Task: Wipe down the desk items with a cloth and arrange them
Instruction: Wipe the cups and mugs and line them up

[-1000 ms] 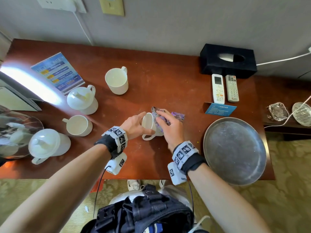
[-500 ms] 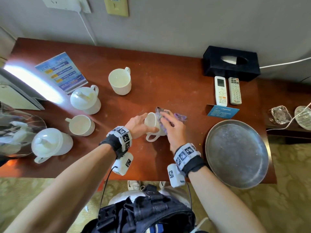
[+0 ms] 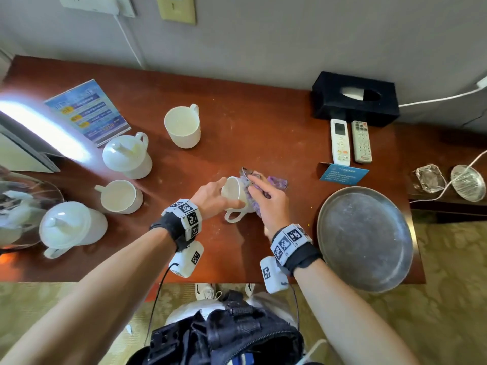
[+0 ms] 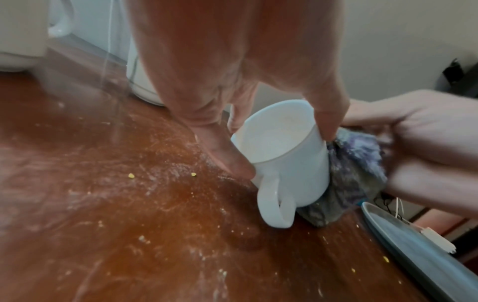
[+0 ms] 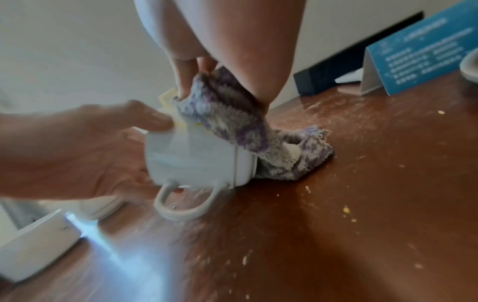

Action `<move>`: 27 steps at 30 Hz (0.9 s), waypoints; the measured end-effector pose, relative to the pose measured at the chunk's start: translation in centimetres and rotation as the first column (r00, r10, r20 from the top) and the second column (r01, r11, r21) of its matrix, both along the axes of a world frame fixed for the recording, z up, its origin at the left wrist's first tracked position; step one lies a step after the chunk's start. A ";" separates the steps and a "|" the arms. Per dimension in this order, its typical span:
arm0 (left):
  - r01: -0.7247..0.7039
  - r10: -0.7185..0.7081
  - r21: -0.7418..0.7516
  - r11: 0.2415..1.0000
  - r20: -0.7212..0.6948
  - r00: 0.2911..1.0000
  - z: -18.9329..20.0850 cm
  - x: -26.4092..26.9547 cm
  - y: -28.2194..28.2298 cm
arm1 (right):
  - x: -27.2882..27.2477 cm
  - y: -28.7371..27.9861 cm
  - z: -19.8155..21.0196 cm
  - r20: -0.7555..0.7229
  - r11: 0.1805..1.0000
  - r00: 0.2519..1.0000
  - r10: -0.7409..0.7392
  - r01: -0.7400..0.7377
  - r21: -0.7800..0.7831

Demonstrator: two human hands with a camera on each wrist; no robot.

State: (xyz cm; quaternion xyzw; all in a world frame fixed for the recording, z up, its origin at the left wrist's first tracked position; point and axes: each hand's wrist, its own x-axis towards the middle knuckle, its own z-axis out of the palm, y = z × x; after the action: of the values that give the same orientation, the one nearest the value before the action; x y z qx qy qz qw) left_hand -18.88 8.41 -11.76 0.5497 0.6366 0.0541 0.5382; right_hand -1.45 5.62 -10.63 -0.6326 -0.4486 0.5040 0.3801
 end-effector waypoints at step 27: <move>-0.018 0.014 0.091 0.996 0.051 0.999 -0.4 0.0 0.0 | 1.5 3.7 -2.3 -0.114 0.998 0.993 0.031 -0.037 -0.049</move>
State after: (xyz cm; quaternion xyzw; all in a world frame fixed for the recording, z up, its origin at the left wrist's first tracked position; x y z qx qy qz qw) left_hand -18.83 8.38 -12.18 0.5672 0.6240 0.1014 0.5278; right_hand 0.07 9.30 -12.97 -0.6047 -0.4239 0.5570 0.3799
